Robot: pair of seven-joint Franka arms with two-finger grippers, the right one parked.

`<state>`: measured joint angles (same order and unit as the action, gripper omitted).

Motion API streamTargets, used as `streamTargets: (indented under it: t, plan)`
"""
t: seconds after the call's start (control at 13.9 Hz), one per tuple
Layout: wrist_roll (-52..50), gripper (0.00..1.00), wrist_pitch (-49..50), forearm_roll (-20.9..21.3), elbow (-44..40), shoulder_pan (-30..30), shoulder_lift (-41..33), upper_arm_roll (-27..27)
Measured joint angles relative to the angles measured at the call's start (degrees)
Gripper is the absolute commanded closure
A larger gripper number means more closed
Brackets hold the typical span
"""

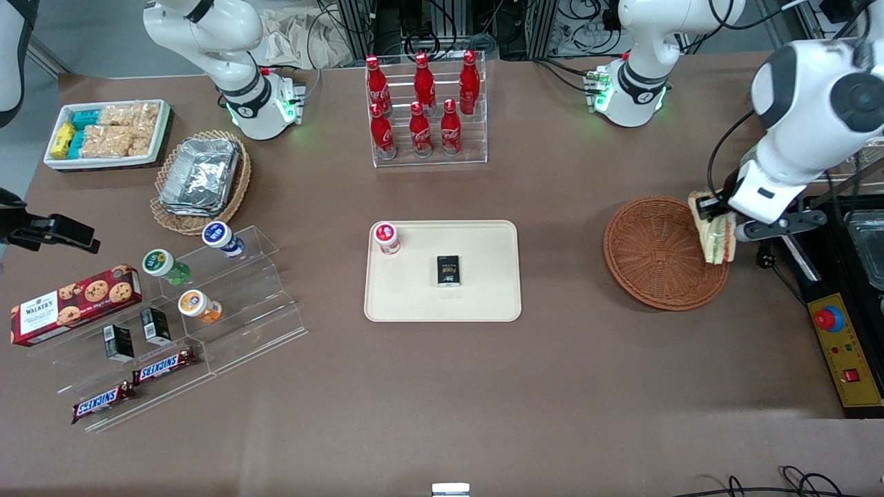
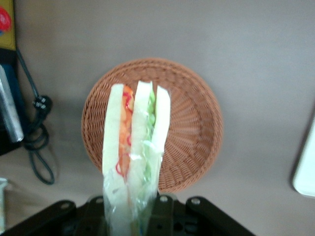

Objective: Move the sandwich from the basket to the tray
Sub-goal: 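Lift the sandwich up out of the basket with the left gripper, then carry the sandwich over the cream tray beside the black tissue pack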

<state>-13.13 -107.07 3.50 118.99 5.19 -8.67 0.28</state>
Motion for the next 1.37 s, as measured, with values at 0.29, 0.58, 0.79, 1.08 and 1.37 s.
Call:
streamTargets:
  t: [0.29,0.58,0.79,1.08,1.37]
  plan:
    - [-6.6,1.00,4.6,-0.3,-8.7,1.6,1.3,-7.8]
    - [-19.5,1.00,4.5,-0.9,-12.4,2.0,6.3,-18.4]
    - [-24.2,1.00,1.0,-1.6,-13.6,2.2,11.1,-24.5]
    - [-27.0,1.00,-6.7,-1.6,-12.6,3.2,18.1,-28.7]
    - [-32.9,1.00,-17.8,4.1,-10.3,8.2,27.7,-28.9]
